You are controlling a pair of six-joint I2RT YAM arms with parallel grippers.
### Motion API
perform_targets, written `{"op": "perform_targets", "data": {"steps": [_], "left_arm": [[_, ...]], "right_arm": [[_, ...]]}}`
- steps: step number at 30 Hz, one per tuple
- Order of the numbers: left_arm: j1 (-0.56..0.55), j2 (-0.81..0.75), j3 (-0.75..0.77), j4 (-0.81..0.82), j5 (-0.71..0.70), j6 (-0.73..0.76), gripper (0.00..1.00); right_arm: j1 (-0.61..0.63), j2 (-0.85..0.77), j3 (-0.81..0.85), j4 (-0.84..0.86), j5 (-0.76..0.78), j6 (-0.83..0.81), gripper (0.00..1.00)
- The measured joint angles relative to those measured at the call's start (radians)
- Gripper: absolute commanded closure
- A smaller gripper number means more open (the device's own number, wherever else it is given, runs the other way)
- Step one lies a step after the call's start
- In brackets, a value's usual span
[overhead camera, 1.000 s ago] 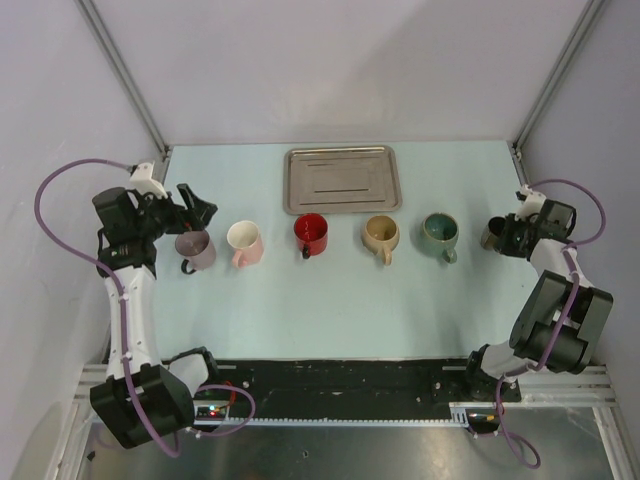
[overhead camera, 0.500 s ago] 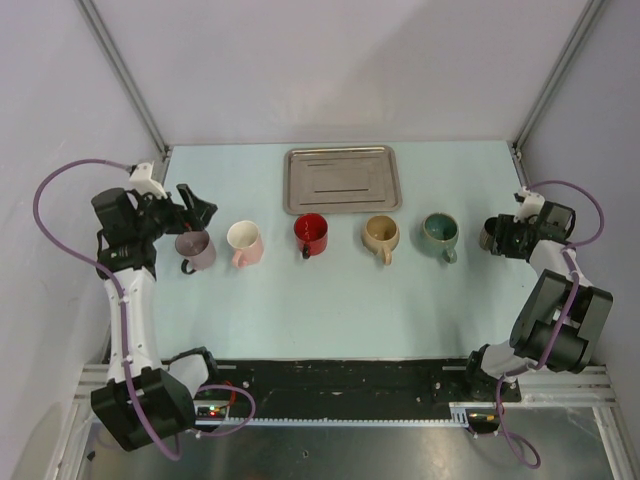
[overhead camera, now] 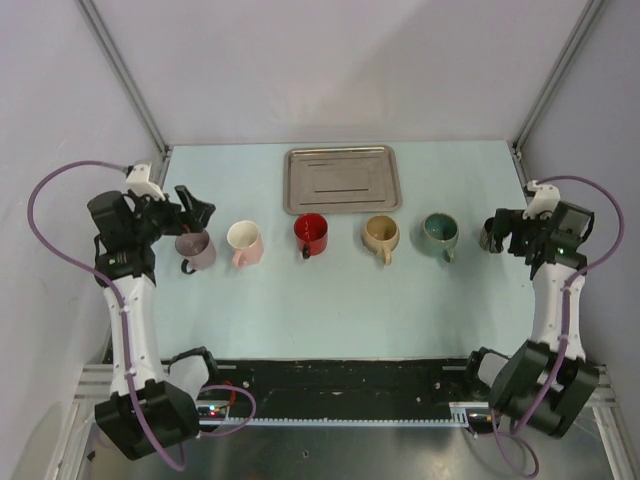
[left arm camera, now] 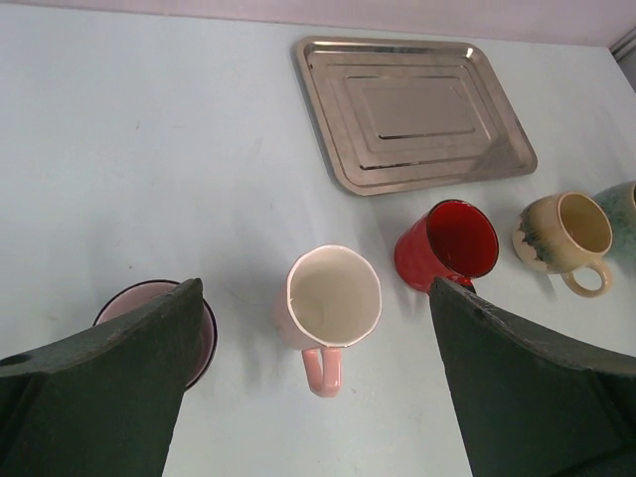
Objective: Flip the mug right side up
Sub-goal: Reset both arms
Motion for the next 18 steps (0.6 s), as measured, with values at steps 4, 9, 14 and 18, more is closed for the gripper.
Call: {"op": "perform_targets", "data": {"steps": [4, 9, 14, 18], "left_arm": [[0.003, -0.052, 0.019, -0.030, -0.007, 0.021, 0.02], [0.006, -0.147, 0.087, -0.067, -0.030, 0.060, 0.02], [0.007, -0.257, 0.157, -0.107, -0.060, 0.102, 0.02], [0.007, -0.328, 0.203, -0.147, -0.097, 0.139, 0.02]], "right_arm": [[0.006, -0.139, 0.042, -0.064, -0.001, 0.014, 0.01], [0.017, -0.345, 0.119, -0.087, -0.003, 0.065, 0.01], [0.023, -0.481, 0.236, -0.124, -0.013, 0.131, 0.01], [0.025, -0.529, 0.317, -0.145, -0.016, 0.177, 0.01]]}}
